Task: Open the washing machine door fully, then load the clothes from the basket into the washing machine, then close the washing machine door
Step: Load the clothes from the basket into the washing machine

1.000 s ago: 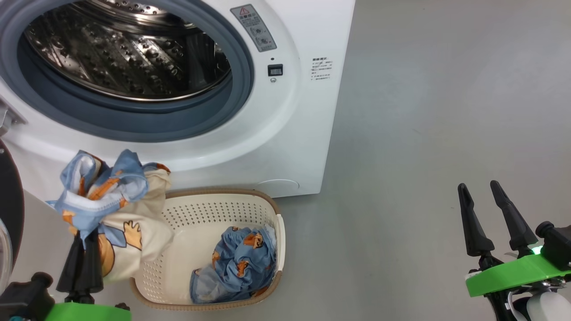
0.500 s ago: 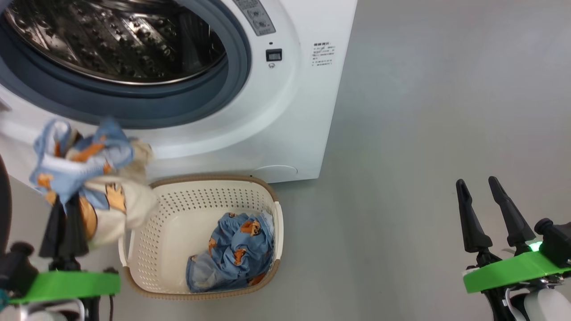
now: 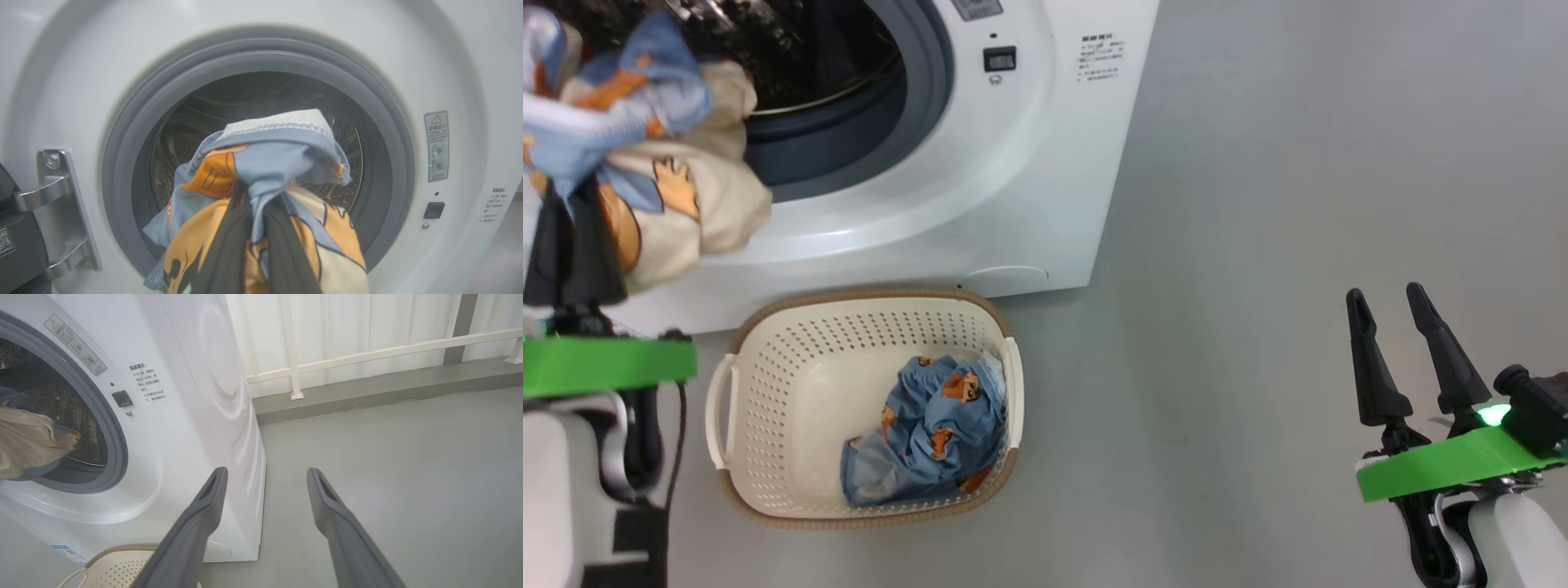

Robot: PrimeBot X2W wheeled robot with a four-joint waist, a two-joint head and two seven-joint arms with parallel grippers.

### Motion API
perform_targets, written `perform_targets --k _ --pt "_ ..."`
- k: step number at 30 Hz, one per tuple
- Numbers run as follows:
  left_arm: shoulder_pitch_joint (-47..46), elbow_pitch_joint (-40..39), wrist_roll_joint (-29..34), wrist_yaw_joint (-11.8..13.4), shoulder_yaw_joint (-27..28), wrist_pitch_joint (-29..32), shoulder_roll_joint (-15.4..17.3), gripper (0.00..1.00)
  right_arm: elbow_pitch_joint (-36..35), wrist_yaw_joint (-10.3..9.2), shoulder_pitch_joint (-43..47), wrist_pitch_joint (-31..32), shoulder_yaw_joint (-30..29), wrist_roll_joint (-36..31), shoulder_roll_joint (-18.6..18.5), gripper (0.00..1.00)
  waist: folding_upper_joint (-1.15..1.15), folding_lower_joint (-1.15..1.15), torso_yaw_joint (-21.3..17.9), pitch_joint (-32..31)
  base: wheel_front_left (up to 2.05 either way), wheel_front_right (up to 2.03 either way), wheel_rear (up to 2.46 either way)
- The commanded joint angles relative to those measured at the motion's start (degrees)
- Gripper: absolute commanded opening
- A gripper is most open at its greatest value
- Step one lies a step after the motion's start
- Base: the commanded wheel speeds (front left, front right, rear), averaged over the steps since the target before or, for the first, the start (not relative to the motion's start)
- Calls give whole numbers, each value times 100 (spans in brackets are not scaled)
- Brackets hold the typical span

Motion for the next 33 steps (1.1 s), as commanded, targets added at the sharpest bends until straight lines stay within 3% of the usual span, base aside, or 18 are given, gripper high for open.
perform_targets --k 1,21,33 --pt "-213 -56 -4 -12 174 -36 265 0 -150 32 -108 -45 148 -9 -31 100 0 0 -115 154 0 0 0" --pt "-3153 2717 316 -44 -48 -36 851 0 -271 32 -794 -45 326 -26 304 100 0 0 -705 1433 0 0 0" --pt "-4468 3606 745 97 -138 -36 1173 0 -272 32 -1123 -45 567 35 511 100 0 0 -1083 1923 0 0 0"
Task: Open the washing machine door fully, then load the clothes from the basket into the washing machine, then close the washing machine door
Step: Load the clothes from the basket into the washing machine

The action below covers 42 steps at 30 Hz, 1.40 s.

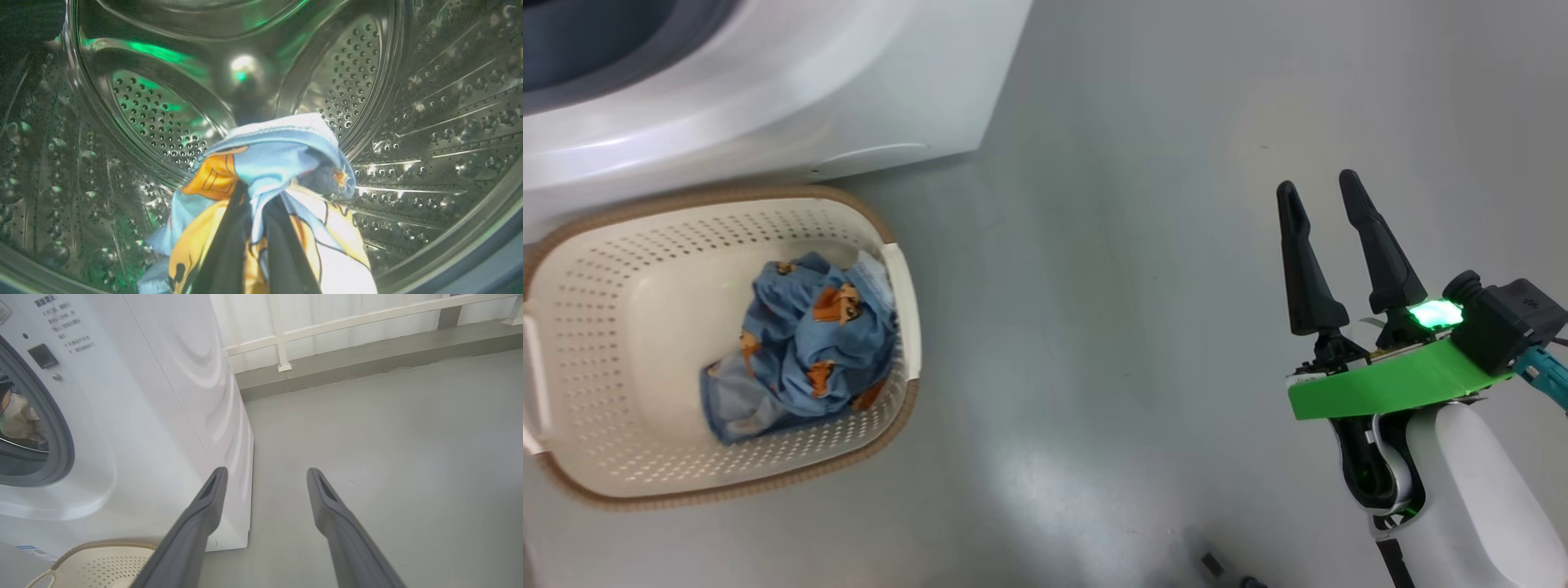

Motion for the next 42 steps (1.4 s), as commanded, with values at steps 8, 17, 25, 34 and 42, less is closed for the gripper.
perform_targets --k 8,17,25,34,42 --pt "-217 -623 302 264 243 -36 512 100 -150 32 0 -45 87 46 48 100 0 0 -364 251 0 0 0" --pt "-33 -714 372 292 448 -36 478 100 -144 32 -12 -45 69 18 64 100 0 0 -357 240 0 0 0" --pt "134 -731 468 230 518 -36 433 100 -135 32 -28 -45 83 10 27 100 0 0 -288 143 0 0 0" --pt "522 -863 541 162 579 -36 342 100 -144 32 -15 -45 59 -13 -77 100 0 0 -227 -11 0 0 0" --pt "1180 -1233 463 68 772 -36 120 100 -120 32 61 -45 41 -39 -199 100 0 0 -108 -291 0 0 0"
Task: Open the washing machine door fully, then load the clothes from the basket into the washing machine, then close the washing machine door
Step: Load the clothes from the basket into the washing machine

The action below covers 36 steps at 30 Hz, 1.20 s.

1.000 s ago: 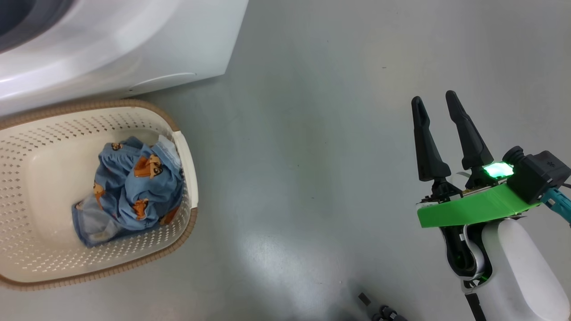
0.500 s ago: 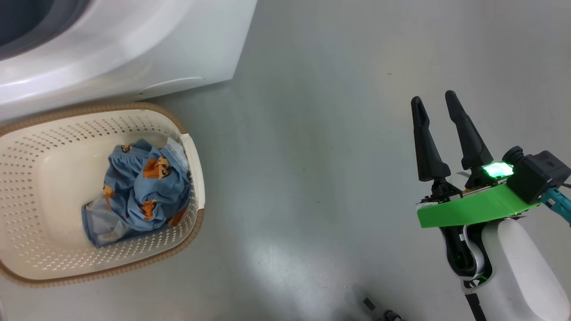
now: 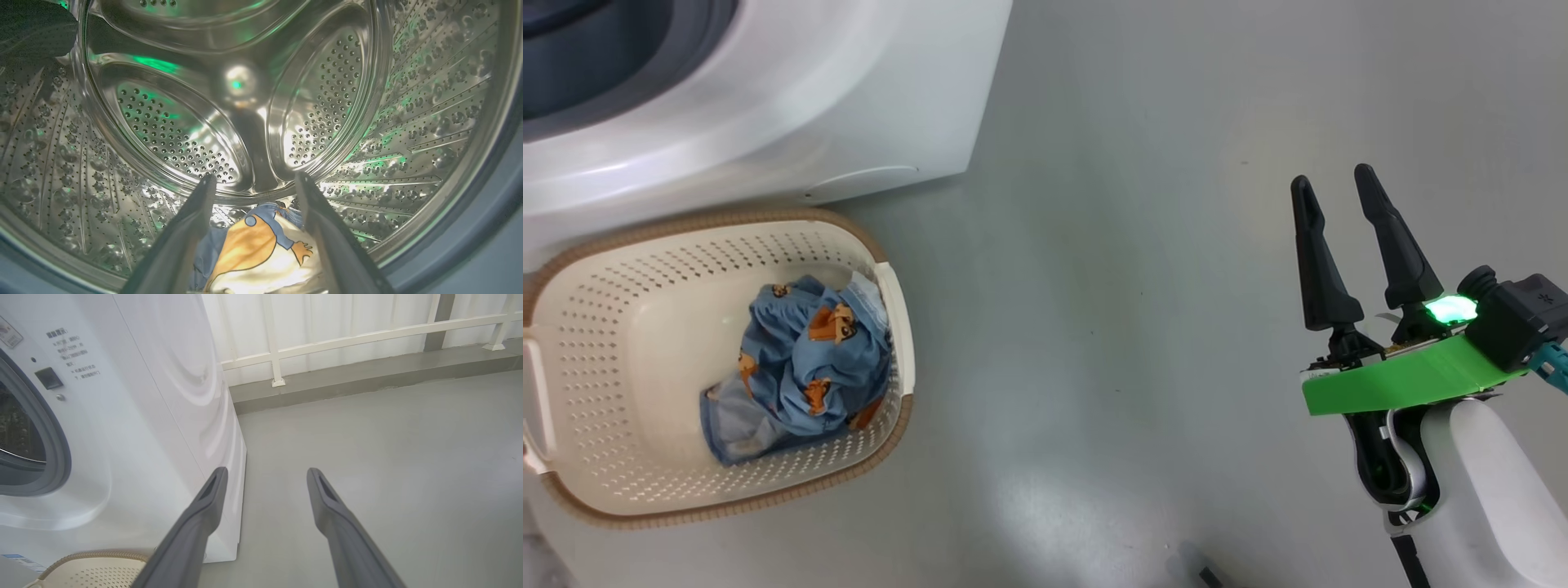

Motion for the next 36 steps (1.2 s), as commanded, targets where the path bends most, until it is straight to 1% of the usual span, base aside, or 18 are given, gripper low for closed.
perform_targets --k 1,8,15,21,28,36 --pt "252 -263 -14 -43 133 -29 221 100 -112 32 118 -45 75 -41 -79 100 0 0 47 -107 0 0 0" --pt "831 -607 -85 -105 333 -29 31 100 -81 32 171 -45 98 -54 -158 100 0 0 130 -328 0 0 0" --pt "1707 -946 -138 -169 389 -29 -157 100 -15 32 316 -45 147 -37 -246 100 0 0 197 -717 0 0 0" --pt "2427 -1205 -272 -185 321 -29 -353 100 42 32 550 -45 184 -15 -360 100 0 0 316 -1111 0 0 0" --pt "3236 -1518 -375 -187 241 -29 -396 100 132 32 795 -45 246 18 -495 100 0 0 399 -1589 0 0 0" --pt "4014 -1877 -441 -187 221 -29 -520 100 196 32 1071 -45 276 55 -620 100 0 0 568 -2039 0 0 0"
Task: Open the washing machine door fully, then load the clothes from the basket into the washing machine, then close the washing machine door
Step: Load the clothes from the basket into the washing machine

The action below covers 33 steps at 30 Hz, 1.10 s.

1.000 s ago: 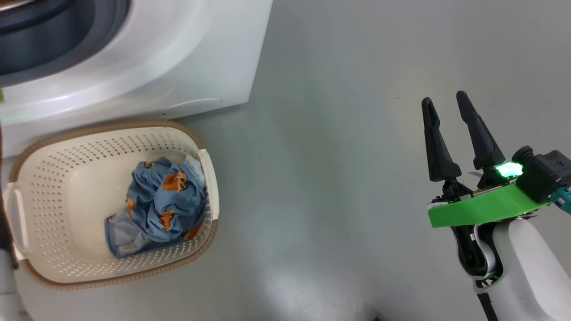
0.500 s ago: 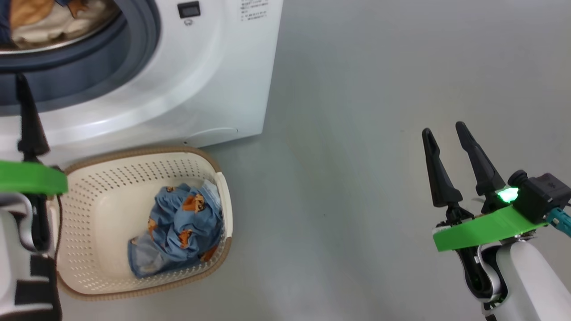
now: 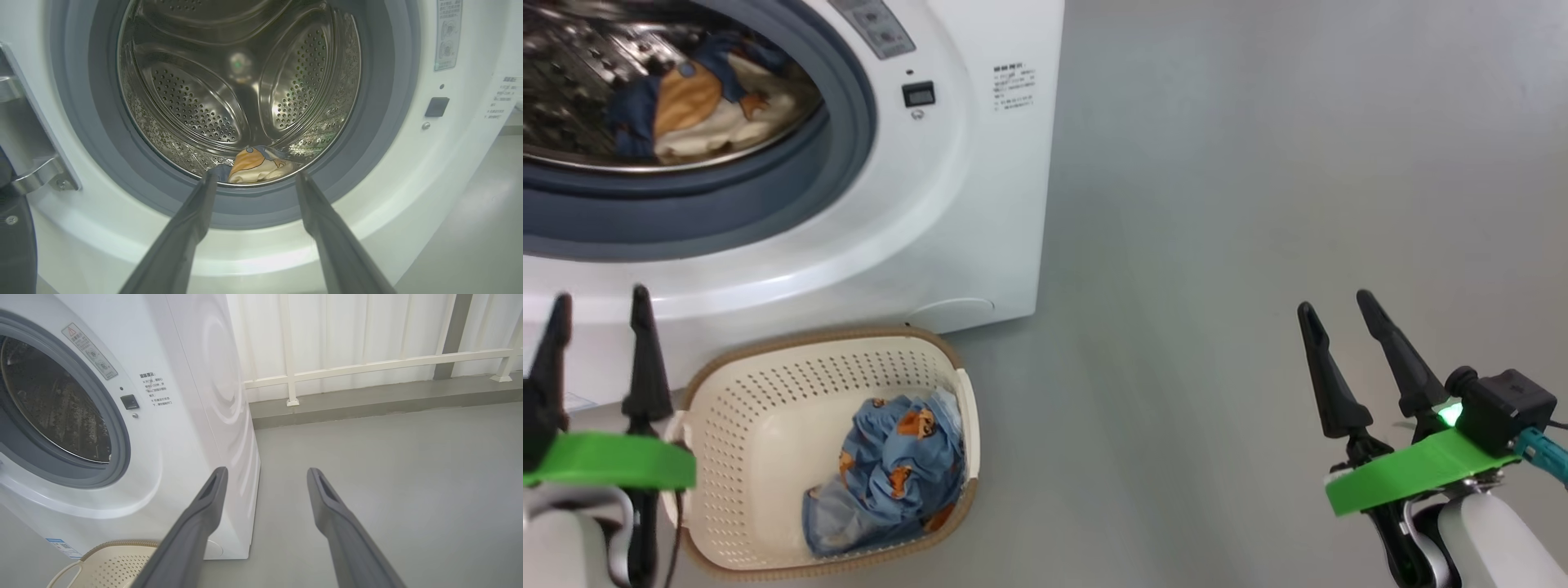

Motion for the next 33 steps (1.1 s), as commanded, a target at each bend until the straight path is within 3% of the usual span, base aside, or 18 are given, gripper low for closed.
perform_targets --k 1,33 --pt "219 -213 -59 4 163 -30 128 100 -93 32 132 -45 107 56 -139 100 0 0 162 -288 0 0 0" --pt "1914 -1335 -158 4 382 -30 -295 100 -150 32 794 -45 -131 71 -342 100 0 0 515 -953 0 0 0"
